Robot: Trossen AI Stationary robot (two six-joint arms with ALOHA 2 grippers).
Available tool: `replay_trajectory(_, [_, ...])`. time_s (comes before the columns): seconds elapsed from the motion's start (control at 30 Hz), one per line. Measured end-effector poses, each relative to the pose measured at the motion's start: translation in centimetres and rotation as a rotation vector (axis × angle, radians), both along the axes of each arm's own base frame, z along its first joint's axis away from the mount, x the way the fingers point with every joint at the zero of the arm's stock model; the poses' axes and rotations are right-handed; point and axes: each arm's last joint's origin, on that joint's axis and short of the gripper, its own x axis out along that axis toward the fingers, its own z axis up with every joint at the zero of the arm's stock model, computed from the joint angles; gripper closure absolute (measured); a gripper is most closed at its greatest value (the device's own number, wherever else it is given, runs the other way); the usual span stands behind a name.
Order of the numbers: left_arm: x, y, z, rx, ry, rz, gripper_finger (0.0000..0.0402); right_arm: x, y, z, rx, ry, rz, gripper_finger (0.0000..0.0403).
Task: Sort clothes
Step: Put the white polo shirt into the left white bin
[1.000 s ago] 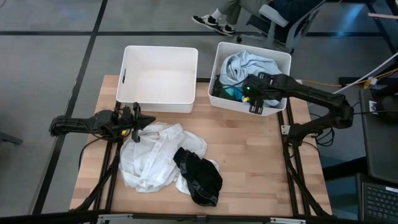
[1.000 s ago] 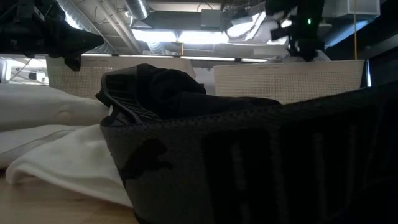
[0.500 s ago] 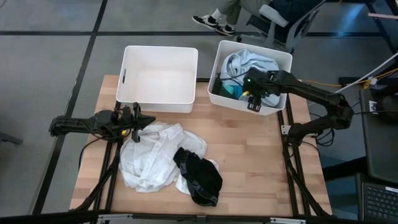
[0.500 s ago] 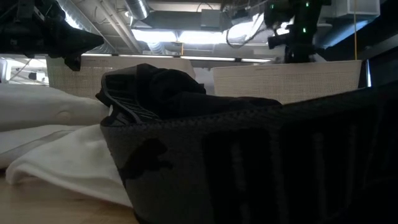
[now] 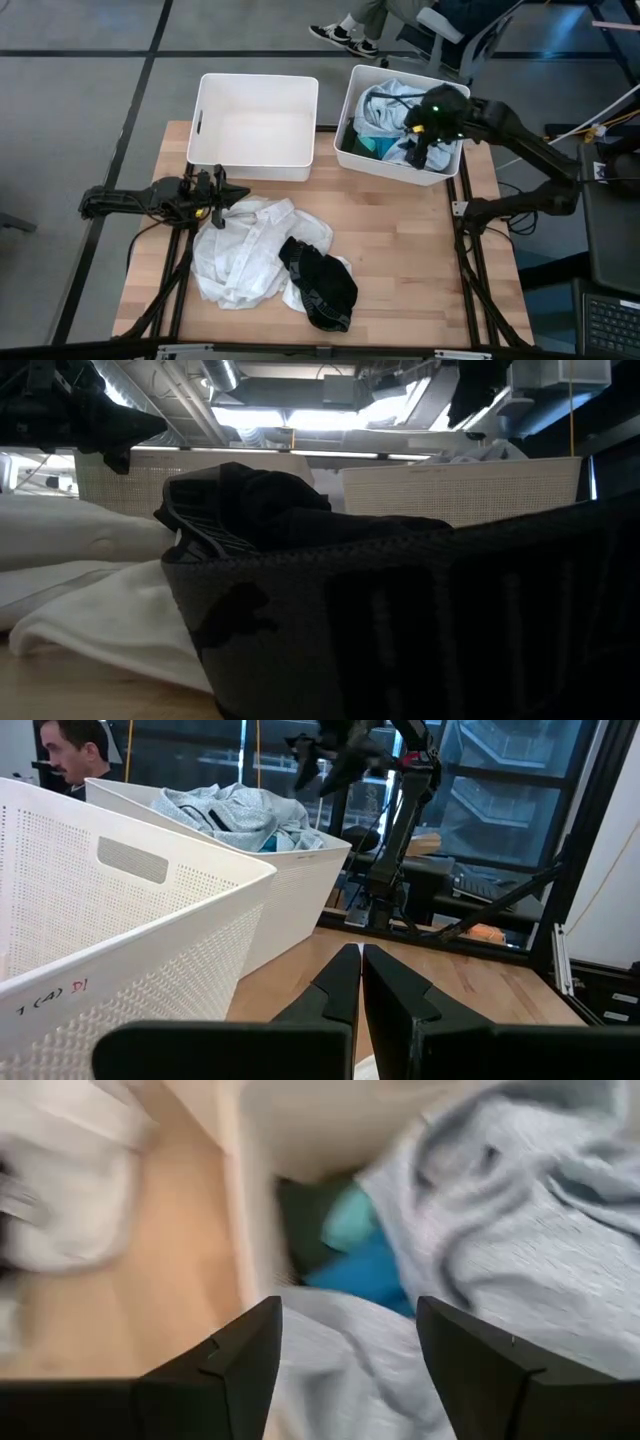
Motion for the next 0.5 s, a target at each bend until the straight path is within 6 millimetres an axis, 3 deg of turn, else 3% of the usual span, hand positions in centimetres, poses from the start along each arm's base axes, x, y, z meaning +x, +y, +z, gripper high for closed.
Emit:
replay_trajectory(0.23, [0.0, -0.1, 0.0, -0.017, -0.004, -0.018, 0.0393, 1.9, 3.7, -1.5, 0.011, -0.125, 0.167, 0.0171])
replay_trajectory(0.5, [0.4, -0.2, -0.2, -0.02, 0.025, -0.04, 0.0393, 5.6, 8.5, -7.7, -0.023, -0.248, 0.387, 0.0171])
